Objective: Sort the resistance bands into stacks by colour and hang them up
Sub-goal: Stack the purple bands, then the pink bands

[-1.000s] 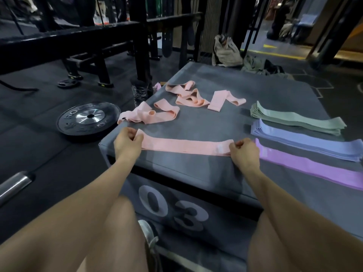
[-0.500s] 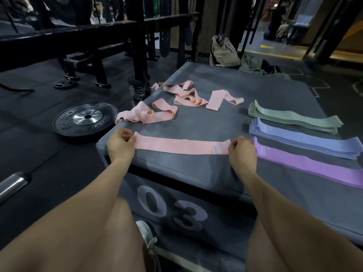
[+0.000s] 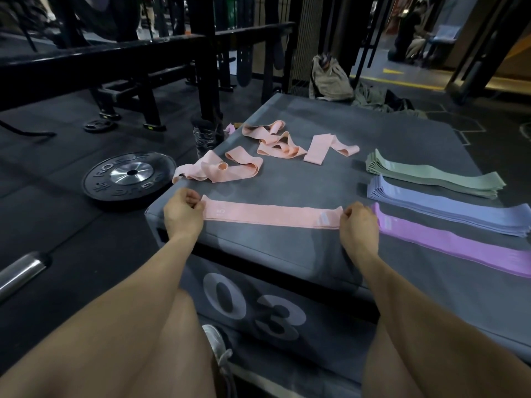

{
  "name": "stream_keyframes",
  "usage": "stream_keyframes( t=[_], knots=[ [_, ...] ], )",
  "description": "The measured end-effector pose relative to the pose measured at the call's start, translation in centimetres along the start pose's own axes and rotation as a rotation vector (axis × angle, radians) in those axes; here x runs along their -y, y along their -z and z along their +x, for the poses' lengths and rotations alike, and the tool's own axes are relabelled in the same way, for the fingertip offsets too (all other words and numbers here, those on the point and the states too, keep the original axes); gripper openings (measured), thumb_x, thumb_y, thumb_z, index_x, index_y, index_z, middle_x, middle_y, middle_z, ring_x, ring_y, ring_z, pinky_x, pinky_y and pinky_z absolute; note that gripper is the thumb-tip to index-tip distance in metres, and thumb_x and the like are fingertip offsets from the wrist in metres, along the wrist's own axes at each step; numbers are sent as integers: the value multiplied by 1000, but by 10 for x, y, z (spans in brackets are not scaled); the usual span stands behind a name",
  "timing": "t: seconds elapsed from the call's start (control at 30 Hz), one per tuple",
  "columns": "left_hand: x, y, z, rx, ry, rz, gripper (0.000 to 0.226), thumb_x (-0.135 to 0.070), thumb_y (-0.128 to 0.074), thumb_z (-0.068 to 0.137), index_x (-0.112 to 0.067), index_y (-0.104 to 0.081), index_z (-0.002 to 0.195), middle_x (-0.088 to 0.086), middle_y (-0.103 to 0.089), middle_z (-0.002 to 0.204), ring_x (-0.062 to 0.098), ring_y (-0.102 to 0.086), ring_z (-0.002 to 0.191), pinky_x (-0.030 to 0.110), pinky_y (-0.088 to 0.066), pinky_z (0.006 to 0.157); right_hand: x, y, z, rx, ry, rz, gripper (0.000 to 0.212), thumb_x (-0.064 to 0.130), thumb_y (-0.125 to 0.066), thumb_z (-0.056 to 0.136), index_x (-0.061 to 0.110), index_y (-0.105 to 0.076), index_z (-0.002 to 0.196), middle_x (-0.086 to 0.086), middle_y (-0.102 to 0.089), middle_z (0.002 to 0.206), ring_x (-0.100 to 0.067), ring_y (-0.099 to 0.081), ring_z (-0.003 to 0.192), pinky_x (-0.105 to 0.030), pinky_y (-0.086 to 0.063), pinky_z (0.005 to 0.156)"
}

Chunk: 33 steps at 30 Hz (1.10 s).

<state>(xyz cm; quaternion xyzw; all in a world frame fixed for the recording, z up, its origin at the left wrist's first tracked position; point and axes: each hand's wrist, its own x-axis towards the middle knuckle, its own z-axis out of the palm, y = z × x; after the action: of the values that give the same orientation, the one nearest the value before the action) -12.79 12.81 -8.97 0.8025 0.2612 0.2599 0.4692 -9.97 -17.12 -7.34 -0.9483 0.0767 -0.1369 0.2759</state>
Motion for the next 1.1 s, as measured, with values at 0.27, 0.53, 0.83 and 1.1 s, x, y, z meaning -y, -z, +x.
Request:
stream_keyframes(
  t=[0.27,0.53,0.83,1.1],
  knots=[
    [-7,4,-8,0,-48,123,14,-11,-61,83,-14,-56,96,6,-56,104,24,-57,95,36,-45,85,8,1,-4,-60,60,-60,19,0,-44,90,-2,-54,106,-18,-52,116,-35,-52,102,-39,-44,77],
    [-23,-5,-21,236,-577,285,34,-22,-63,86,-18,-60,119,0,-55,126,21,-51,116,31,-38,93,42,-15,-12,315,523,24,48,37,-63,86,18,-53,129,-1,-51,135,-21,-44,125,-34,-31,107],
    [-16,-31,-17,545,-689,588,62,-64,-44,82,-30,-48,134,-9,-47,140,13,-39,133,33,-20,113,40,-34,-3,430,575,-70,57,42,-60,88,21,-45,138,0,-45,143,-21,-39,132,-30,-24,112],
    [-17,-30,-17,575,-667,528,44,-49,-57,86,-29,-54,125,-6,-50,130,18,-46,122,36,-34,104,42,-34,-5,401,572,-63,40,34,-57,91,20,-56,128,-2,-54,127,-25,-47,114,-29,-32,101]
  ],
)
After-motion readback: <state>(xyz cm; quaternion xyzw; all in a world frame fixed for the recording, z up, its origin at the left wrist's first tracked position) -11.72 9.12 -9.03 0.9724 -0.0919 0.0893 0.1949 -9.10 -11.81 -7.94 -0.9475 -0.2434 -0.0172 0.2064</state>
